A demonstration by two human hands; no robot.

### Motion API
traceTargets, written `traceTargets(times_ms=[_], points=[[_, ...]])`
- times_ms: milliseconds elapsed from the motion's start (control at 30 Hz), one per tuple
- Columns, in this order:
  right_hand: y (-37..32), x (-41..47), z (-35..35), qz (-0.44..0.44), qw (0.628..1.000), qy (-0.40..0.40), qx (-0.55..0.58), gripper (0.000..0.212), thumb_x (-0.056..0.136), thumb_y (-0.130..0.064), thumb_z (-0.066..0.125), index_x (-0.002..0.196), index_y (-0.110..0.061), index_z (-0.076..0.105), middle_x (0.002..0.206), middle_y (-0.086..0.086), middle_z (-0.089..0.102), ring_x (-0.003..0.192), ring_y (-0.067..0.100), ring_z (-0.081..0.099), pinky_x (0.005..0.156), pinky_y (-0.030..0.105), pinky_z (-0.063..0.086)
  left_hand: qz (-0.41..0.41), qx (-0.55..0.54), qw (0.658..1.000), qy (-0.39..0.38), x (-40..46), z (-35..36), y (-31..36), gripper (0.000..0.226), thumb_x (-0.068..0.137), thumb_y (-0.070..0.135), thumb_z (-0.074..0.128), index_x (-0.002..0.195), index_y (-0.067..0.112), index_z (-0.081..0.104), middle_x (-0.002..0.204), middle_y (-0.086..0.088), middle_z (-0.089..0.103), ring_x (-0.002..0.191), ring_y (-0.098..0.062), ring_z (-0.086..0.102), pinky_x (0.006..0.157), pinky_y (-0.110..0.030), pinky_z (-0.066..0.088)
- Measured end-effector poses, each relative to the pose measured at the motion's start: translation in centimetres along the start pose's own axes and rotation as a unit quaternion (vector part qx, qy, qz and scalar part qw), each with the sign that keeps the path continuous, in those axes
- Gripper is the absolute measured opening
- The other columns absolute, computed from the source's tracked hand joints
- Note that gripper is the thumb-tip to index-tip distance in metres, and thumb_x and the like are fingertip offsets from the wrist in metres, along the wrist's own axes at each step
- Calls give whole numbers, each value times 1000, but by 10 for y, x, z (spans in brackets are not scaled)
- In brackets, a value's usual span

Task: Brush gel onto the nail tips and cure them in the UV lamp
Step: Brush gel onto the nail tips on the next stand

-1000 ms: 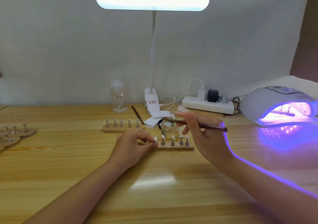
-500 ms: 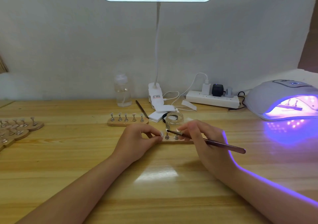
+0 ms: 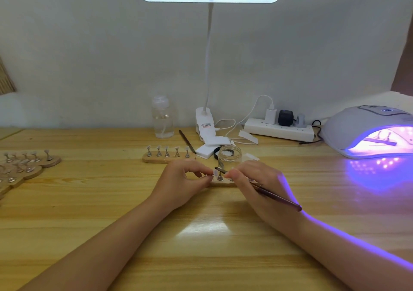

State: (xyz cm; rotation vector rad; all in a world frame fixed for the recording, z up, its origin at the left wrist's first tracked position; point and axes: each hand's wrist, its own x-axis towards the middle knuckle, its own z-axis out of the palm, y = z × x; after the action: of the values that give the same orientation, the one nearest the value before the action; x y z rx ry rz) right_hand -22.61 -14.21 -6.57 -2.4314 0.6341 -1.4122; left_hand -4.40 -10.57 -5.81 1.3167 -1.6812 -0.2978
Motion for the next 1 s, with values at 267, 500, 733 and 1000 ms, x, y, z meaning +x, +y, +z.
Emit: traceTargets(times_ms=[267,500,733,1000], points=[[-4,0,0,17,999,31,27,30,91,-35,45,82,-23,70,76,-25,62,77,-5,61,69,13,46,-14,-3,1000,-5,0,0,1,21,72,1,72,79,21,74,71,14,66,69,-3,56,72,-17,45],[-3,-2,1,32,997,33,55,38,91,-37,43,74,-17,71,71,-26,61,72,-4,62,67,12,46,-21,-4,1000,-10,0,0,4,15,73,1,72,82,13,75,77,2,68,73,-11,59,75,-21,47],[-3,-2,2,36,998,18,41,39,91,-38,43,73,-17,71,67,-14,65,67,1,61,63,18,47,-23,-9,1000,-10,0,0,3,17,73,1,72,82,15,75,77,1,68,76,-15,60,74,-20,47],[-4,-1,2,40,998,17,34,40,90,-39,42,75,-17,72,68,-18,64,68,-1,61,64,15,45,-35,-14,999,-4,0,0,5,20,73,1,71,81,19,74,78,-3,68,78,-16,60,74,-17,45]])
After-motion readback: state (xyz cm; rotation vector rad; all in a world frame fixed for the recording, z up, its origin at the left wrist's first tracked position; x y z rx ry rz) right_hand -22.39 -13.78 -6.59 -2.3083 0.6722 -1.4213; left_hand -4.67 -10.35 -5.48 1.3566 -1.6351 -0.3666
